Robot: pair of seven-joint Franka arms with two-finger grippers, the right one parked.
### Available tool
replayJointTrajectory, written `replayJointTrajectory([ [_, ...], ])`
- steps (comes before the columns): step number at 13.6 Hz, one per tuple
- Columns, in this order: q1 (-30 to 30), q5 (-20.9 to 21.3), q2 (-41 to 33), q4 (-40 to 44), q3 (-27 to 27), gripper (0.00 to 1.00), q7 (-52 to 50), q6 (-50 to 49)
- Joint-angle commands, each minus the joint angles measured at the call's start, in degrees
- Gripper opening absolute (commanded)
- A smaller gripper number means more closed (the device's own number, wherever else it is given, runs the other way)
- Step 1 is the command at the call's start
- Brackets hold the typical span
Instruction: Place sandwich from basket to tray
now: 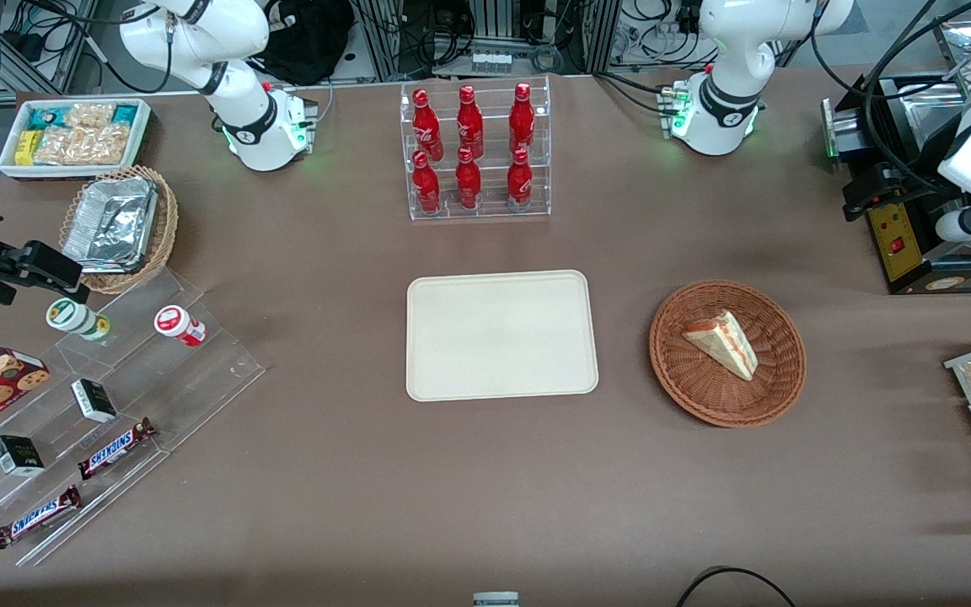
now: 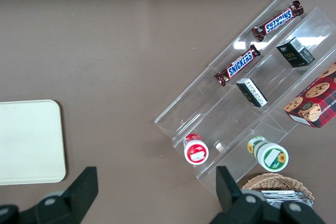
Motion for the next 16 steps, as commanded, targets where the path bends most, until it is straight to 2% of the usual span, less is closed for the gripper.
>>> replayJointTrajectory([
  [1, 0.4, 0.6, 0.1, 0.6, -0.3, 1.0, 0.3, -0.9],
  [6, 0.4, 0.8, 2.1, -0.5, -0.5, 1.0, -0.1, -1.1],
  [9, 0.3, 1.9, 3.0, -6.8, -0.8, 1.0, -3.7, 2.2],
  [11, 0.2, 1.9, 2.6, -14.5, -1.3, 1.0, -7.7, 10.9],
  [16, 0.2, 1.8, 0.7, -34.3, -4.2, 1.0, -26.3, 36.9],
])
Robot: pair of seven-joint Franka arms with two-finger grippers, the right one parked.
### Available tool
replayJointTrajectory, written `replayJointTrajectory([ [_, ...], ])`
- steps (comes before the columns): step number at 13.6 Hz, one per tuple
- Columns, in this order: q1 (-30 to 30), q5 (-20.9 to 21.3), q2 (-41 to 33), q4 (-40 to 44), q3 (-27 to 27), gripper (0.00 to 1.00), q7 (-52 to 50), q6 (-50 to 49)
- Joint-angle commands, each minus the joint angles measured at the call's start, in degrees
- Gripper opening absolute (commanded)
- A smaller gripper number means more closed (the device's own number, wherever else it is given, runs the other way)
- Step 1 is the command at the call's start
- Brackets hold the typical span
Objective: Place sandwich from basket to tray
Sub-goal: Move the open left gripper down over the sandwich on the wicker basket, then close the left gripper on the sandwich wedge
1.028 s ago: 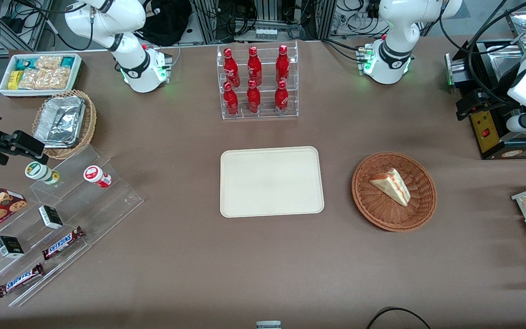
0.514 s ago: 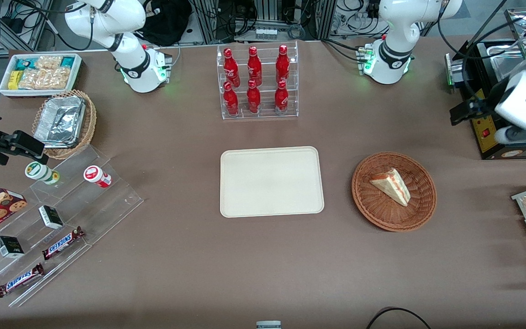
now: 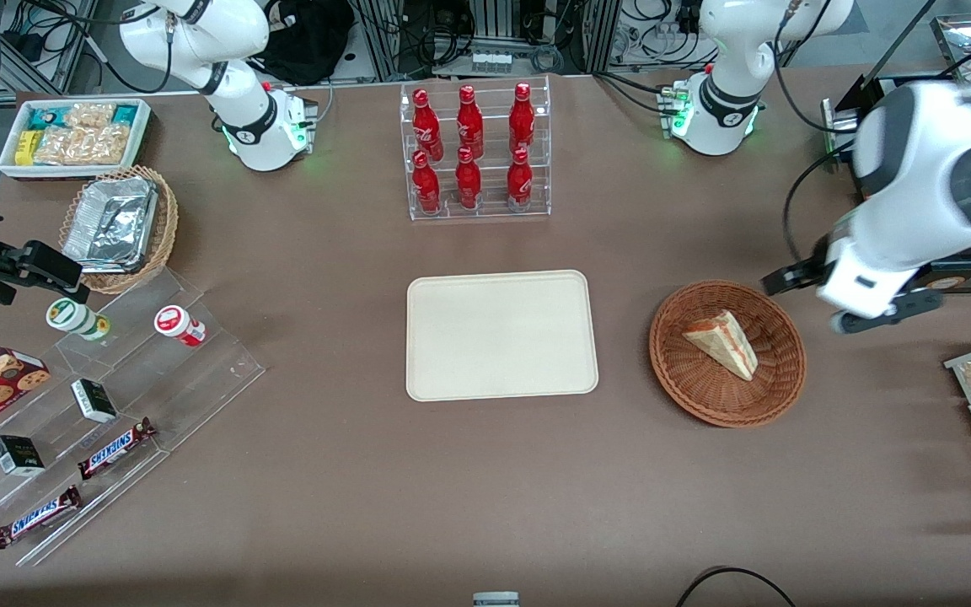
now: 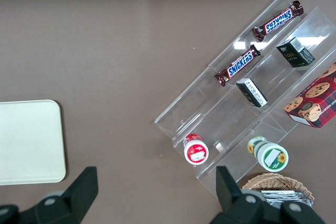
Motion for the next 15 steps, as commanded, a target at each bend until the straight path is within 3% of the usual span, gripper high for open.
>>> replayJointTrajectory([
  [1, 0.2, 0.4, -3.4, -11.5, -1.1, 1.0, -9.8, 13.2],
  [3, 0.2, 0.5, -2.8, -16.8, -1.7, 1.0, -16.1, 23.6],
  [5, 0.2, 0.5, -0.6, -16.6, -1.7, 1.0, -22.5, 24.7],
  [15, 0.2, 0.4, 8.1, -16.5, -1.6, 1.0, -27.2, 30.6],
])
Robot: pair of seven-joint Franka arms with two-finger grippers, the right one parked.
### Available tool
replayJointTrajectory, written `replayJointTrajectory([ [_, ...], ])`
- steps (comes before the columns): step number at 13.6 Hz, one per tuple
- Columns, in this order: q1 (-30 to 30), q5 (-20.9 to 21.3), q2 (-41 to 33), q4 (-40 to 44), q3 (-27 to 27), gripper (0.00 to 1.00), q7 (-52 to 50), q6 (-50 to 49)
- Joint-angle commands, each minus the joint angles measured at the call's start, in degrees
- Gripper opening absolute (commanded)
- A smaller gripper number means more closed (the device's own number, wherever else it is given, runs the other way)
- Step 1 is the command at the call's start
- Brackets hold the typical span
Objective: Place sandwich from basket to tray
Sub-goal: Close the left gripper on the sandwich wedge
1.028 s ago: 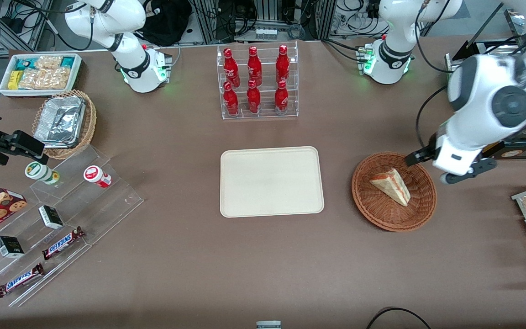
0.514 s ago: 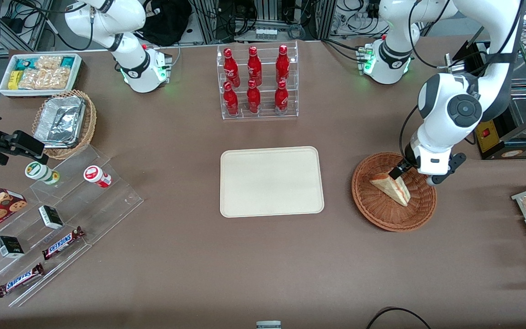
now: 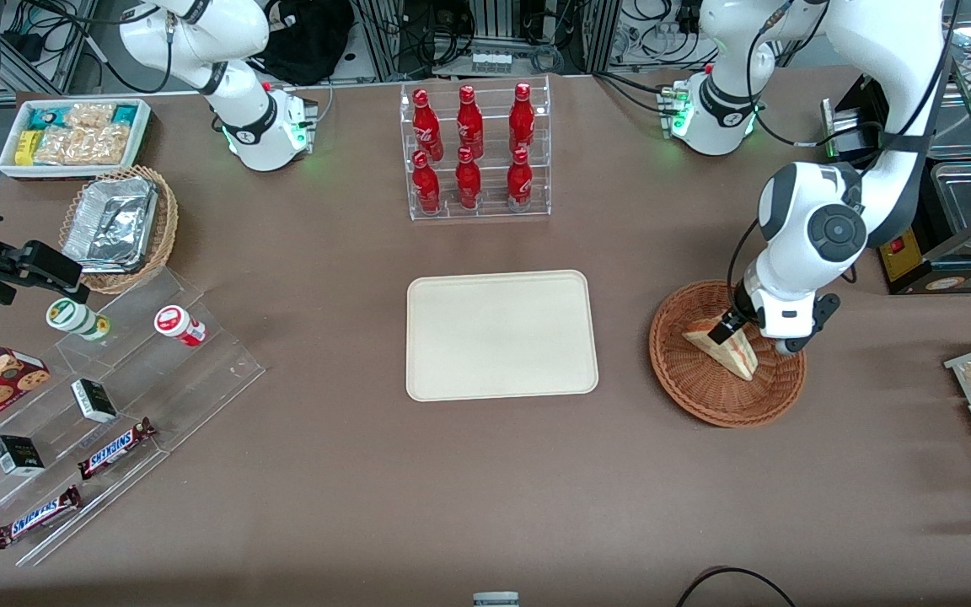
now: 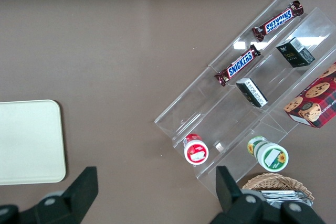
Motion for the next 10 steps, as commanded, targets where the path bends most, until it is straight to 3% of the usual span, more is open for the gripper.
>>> replayJointTrajectory([
  [1, 0.2, 0.4, 1.6, 0.2, -0.3, 0.93, -1.4, 1.5],
  [4, 0.1, 0.4, 2.3, 0.9, -0.3, 0.21, -1.3, 1.2],
  [5, 0.1, 0.4, 2.4, 1.9, -0.3, 0.11, -1.4, 1.0],
  [7, -0.2, 0.4, 3.0, 4.5, -0.4, 0.06, -1.6, -2.0],
  [10, -0.5, 0.7, 1.9, 10.7, -0.8, 0.06, -1.6, -14.0],
])
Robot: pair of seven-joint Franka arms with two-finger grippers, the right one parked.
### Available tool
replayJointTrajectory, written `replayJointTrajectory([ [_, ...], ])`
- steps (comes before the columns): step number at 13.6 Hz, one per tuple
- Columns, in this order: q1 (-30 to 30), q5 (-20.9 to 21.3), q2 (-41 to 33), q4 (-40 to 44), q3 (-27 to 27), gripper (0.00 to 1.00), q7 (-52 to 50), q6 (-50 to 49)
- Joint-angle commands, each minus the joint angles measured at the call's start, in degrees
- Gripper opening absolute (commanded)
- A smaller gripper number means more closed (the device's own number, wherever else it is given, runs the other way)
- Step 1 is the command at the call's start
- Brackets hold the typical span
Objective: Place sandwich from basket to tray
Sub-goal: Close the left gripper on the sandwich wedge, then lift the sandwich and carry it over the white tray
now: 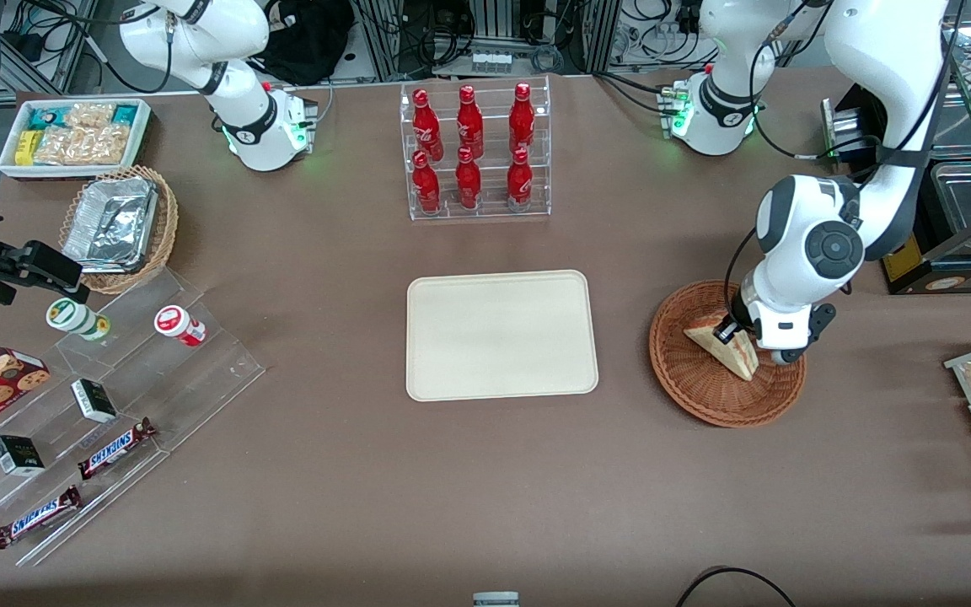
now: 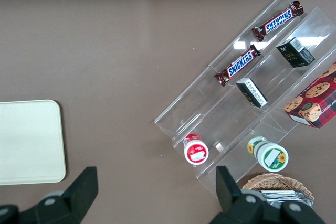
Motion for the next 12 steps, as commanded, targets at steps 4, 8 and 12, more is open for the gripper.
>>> replayJointTrajectory([
  [4, -0.4, 1.0, -1.2, 16.6, -4.4, 0.05, -1.5, -22.1],
  [8, -3.9, 1.8, -0.3, 22.7, -11.7, 0.05, -1.5, -25.0],
  [12, -14.9, 3.3, 6.7, 27.7, -11.6, 0.06, -1.5, -25.0],
])
